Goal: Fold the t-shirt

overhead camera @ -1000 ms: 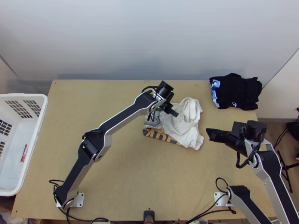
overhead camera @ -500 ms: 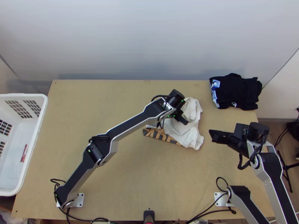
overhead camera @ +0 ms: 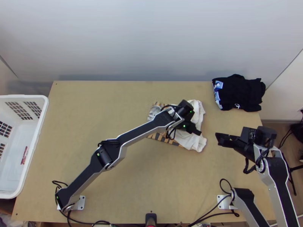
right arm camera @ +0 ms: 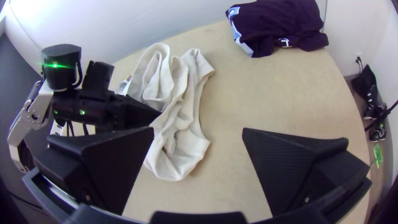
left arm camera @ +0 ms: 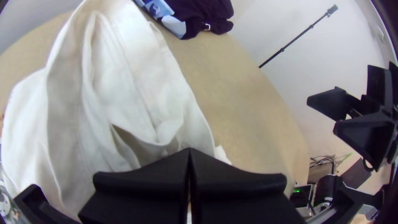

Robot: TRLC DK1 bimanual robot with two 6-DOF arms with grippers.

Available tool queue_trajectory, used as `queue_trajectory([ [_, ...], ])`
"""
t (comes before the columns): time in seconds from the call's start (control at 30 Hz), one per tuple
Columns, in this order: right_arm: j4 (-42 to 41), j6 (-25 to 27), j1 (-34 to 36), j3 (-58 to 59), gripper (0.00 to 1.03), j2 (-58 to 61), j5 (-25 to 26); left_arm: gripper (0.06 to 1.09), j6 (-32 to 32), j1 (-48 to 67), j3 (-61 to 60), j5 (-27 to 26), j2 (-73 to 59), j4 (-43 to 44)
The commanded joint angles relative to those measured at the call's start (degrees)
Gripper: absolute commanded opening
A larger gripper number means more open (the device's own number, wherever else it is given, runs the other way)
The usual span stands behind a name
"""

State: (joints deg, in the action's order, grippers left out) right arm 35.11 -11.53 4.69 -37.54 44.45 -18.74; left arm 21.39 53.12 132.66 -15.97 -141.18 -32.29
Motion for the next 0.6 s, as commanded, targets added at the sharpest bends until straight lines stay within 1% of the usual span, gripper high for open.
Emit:
queue_trajectory([
  [0.0, 2.5, 1.95, 2.26, -0.17, 0.99, -2.43, -0.07, 0.1, 2.96, -1.44, 0.14, -1.79, 1.35, 2.85],
  [0.13, 2.5, 1.51, 2.17, 0.63, 0.99, -2.7, -0.24, 0.1, 2.96, -6.19, 0.05, -1.52, 7.42, 2.94],
  [0.2, 1.71, 0.1, 1.55, 0.98, 0.99, -2.43, -0.51, 0.1, 3.4, -8.91, -0.39, -1.61, 9.96, 3.03],
  [0.33, -0.92, -4.2, -3.37, 1.68, 0.99, -1.29, -0.59, 0.1, 3.22, -13.48, -1.09, -1.88, 14.89, 2.85],
  [0.4, -0.13, -4.64, -7.33, 2.73, 0.99, 1.17, -1.12, 0.1, 2.08, -15.15, -1.88, -2.14, 18.05, 2.24],
  [0.43, 0.66, -4.91, -8.73, 3.0, 0.99, 3.28, -2.18, 0.11, 1.29, -15.68, -2.76, -2.14, 19.98, 1.88],
  [0.47, 1.54, -4.99, -8.38, 3.44, 0.99, 5.92, -4.99, 0.17, 0.15, -16.21, -3.9, -2.14, 21.74, 1.09],
  [0.5, 1.71, -4.73, -7.06, 3.97, 0.99, 9.08, -8.94, 0.29, -1.52, -16.65, -4.87, -2.05, 23.5, -0.14],
  [0.53, 1.71, -4.47, -5.04, 4.4, 0.99, 12.59, -13.25, 0.46, -2.75, -17.09, -5.57, -2.05, 24.99, -1.98],
  [0.57, 1.63, -3.85, -3.63, 4.76, 0.99, 16.02, -15.8, 0.66, -3.46, -17.62, -5.92, -2.05, 26.22, -4.01],
])
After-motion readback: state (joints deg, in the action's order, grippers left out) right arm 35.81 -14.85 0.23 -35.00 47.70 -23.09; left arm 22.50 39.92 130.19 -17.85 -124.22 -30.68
